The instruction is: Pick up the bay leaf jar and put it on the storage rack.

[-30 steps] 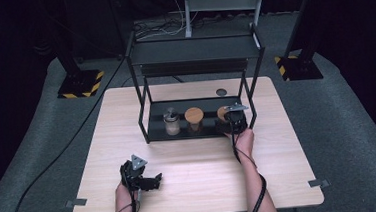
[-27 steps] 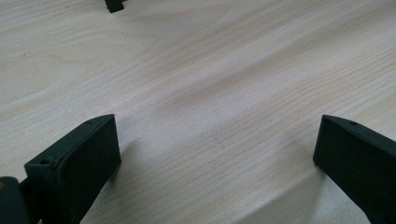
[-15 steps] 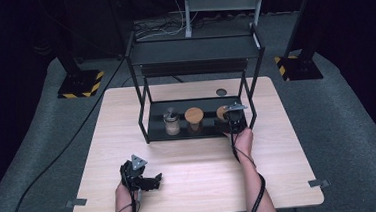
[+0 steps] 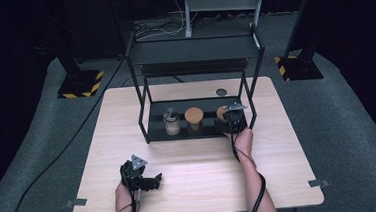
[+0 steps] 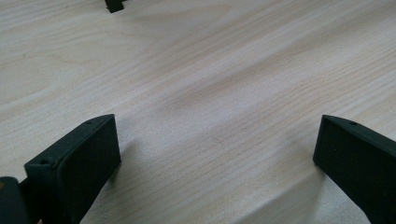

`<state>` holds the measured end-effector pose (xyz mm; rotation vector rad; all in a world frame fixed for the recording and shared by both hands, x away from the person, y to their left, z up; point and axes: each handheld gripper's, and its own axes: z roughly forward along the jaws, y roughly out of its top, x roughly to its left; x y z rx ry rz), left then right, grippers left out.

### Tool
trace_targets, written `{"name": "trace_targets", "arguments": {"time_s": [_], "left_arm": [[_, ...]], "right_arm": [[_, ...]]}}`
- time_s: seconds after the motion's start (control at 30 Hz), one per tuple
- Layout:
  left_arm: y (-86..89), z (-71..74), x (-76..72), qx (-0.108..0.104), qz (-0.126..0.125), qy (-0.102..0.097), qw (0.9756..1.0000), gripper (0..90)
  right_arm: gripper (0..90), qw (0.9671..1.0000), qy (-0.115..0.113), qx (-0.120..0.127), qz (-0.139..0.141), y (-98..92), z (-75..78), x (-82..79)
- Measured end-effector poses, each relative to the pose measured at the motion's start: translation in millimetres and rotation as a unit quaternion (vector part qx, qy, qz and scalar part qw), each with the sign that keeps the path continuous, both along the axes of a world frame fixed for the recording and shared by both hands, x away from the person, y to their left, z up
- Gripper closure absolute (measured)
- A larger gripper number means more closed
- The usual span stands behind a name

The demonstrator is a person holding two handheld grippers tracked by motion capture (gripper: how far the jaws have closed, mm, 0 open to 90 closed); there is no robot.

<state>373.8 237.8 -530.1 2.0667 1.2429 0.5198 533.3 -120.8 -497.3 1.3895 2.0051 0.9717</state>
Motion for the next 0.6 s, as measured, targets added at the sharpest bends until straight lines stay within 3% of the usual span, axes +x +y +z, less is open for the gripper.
{"name": "trace_targets", "arguments": {"time_s": [0.47,0.6], "left_arm": [[0.0,0.0,0.0,0.000,0.000,0.000,1.0000,0.1],[0.0,0.0,0.0,0.000,0.000,0.000,1.0000,0.1]], "right_arm": [[24.7,1.0000,0.006,-0.002,0.000,0.5,1.4,1.0],[11.4,0.9996,0.025,0.007,0.011,0.7,3.6,1.0]]}}
